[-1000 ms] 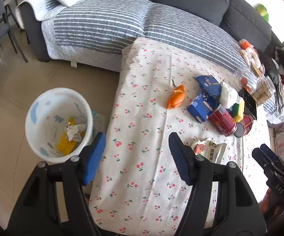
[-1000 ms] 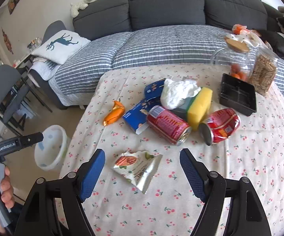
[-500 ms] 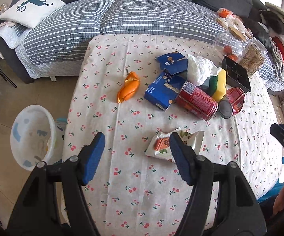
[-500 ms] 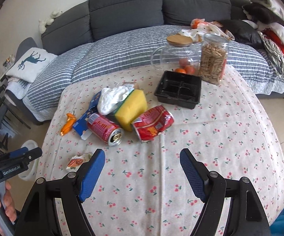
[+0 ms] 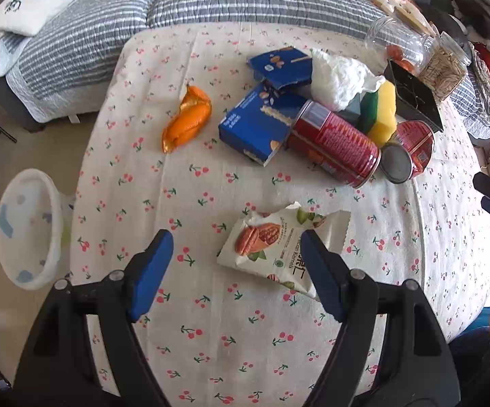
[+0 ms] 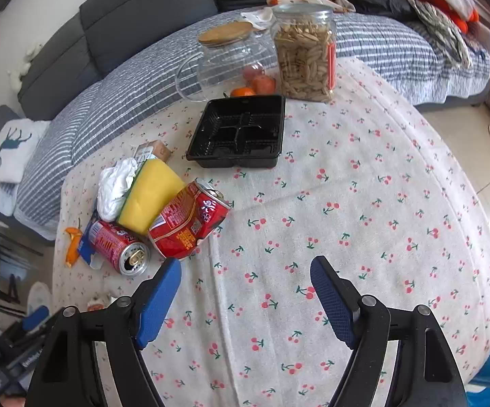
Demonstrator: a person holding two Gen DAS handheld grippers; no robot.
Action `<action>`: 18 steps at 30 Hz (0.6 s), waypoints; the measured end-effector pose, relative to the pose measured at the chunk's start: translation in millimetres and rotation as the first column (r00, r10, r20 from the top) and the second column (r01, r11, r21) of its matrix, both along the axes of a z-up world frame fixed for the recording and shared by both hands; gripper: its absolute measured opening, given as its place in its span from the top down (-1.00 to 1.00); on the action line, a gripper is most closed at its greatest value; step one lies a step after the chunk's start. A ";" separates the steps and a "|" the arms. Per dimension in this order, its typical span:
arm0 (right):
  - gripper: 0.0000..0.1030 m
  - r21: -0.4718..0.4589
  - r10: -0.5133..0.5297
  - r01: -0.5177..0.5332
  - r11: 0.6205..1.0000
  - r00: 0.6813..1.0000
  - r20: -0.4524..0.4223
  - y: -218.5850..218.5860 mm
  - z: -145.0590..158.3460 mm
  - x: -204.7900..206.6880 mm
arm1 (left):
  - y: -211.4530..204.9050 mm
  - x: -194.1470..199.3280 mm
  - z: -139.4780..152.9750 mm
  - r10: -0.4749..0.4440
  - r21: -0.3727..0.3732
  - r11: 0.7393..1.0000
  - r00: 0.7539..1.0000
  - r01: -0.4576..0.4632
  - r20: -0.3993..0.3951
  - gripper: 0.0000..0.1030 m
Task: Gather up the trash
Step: 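Move both open tools back over the table toward the remaining trash, then grasp the snack wrapper with the left tool while the right tool grasps the red can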
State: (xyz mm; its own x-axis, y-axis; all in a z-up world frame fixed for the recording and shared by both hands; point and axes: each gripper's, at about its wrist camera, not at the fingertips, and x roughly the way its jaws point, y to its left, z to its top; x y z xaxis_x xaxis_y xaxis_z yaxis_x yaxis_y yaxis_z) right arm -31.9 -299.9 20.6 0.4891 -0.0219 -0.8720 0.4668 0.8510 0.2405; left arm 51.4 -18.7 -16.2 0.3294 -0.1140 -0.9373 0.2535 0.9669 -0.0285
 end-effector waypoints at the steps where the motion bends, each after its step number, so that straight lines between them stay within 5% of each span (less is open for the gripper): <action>1: -0.55 0.028 -0.011 0.011 1.000 1.000 -0.003 -2.5 -3.9 2.0 | 1.5 1.4 -4.3 0.011 -0.006 1.000 1.000 -0.011 -0.013 -0.50; 10: -0.55 0.150 -0.052 0.056 0.987 0.998 -0.025 -4.4 -29.9 25.3 | 16.7 5.0 -43.4 0.092 -0.150 0.981 0.978 -0.122 -0.189 -0.44; 13: -0.55 0.189 -0.059 0.063 0.980 0.998 -0.027 -3.4 -36.2 33.7 | 16.3 3.8 -48.0 0.114 -0.184 0.971 0.973 -0.152 -0.200 -0.28; 16: -0.55 0.199 -0.058 0.059 0.978 0.998 -0.014 0.7 -37.1 43.0 | 14.7 8.1 -48.7 0.124 -0.216 0.962 0.972 -0.167 -0.201 0.27; 18: -0.54 0.188 -0.071 0.070 0.980 0.998 -0.003 1.2 -35.8 48.1 | 15.0 7.0 -48.9 0.129 -0.234 0.957 0.976 -0.169 -0.175 0.40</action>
